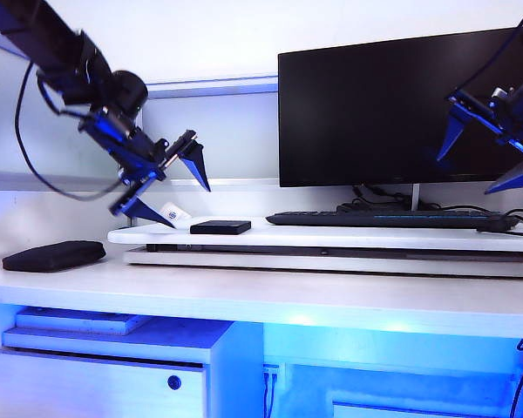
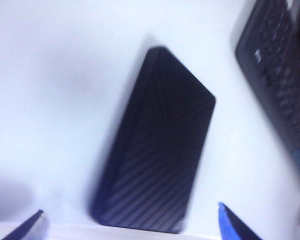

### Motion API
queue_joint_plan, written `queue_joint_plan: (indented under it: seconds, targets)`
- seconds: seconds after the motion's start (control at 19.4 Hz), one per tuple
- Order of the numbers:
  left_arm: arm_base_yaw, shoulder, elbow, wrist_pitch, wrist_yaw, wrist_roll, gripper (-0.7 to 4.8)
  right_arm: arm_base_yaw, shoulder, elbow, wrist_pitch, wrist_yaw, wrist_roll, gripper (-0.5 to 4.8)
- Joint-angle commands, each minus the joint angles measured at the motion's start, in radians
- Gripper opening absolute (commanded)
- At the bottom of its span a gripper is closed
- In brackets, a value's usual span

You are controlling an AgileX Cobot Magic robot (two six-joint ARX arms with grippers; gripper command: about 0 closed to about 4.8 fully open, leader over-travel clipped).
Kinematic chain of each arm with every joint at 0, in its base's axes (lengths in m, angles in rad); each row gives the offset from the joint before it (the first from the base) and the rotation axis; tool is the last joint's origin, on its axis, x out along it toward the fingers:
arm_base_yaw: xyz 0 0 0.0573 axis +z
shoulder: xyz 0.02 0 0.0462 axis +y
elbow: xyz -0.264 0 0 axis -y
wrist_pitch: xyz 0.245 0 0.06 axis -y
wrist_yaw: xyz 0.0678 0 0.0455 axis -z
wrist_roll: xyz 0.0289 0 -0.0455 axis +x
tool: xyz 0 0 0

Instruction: Unplug the data cable of the portable hard drive.

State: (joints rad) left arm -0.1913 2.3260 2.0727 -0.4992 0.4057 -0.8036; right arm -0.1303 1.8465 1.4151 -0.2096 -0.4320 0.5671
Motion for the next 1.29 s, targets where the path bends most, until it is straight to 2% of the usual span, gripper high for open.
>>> queue_joint_plan:
  seconds: [0.05, 0.21, 0.26, 0.36, 0.57, 0.72, 0.83, 1.08, 1.29]
  targets:
    - [0.0, -0.006, 0.059, -0.114, -0.085, 0.263, 4.79, 0.0, -0.008, 0.006, -0.035, 0.017, -0.092, 4.79]
    - [0.0, -0.007, 0.112, -0.213, -0.139, 0.501, 4.79, 0.0, -0.014, 0.006, -0.063, 0.023, -0.147, 4.79]
    - [-0.001, -0.013, 0.136, -0.264, -0.172, 0.618, 4.79, 0.0, -0.026, 0.006, -0.082, 0.05, -0.171, 4.79]
    - [-0.006, -0.03, 0.153, -0.315, -0.245, 0.737, 4.79, 0.0, -0.054, 0.007, -0.11, 0.098, -0.206, 4.79]
    - [-0.006, -0.088, 0.152, -0.387, -0.365, 0.861, 4.79, -0.001, -0.098, 0.009, -0.217, 0.097, -0.209, 4.79]
    - [-0.006, -0.13, 0.152, -0.444, -0.386, 0.874, 4.79, 0.001, -0.109, 0.01, -0.336, 0.098, -0.272, 4.79]
    - [-0.006, -0.159, 0.152, -0.451, -0.376, 0.851, 4.79, 0.0, -0.135, 0.01, -0.355, 0.097, -0.295, 4.79]
    - [-0.051, -0.331, 0.152, -0.465, -0.336, 0.848, 4.53, -0.001, -0.364, 0.01, -0.283, 0.1, -0.31, 4.79]
    - [-0.084, -0.479, 0.152, -0.448, -0.23, 0.809, 4.5, -0.001, -0.568, 0.01, -0.286, 0.106, -0.309, 4.79]
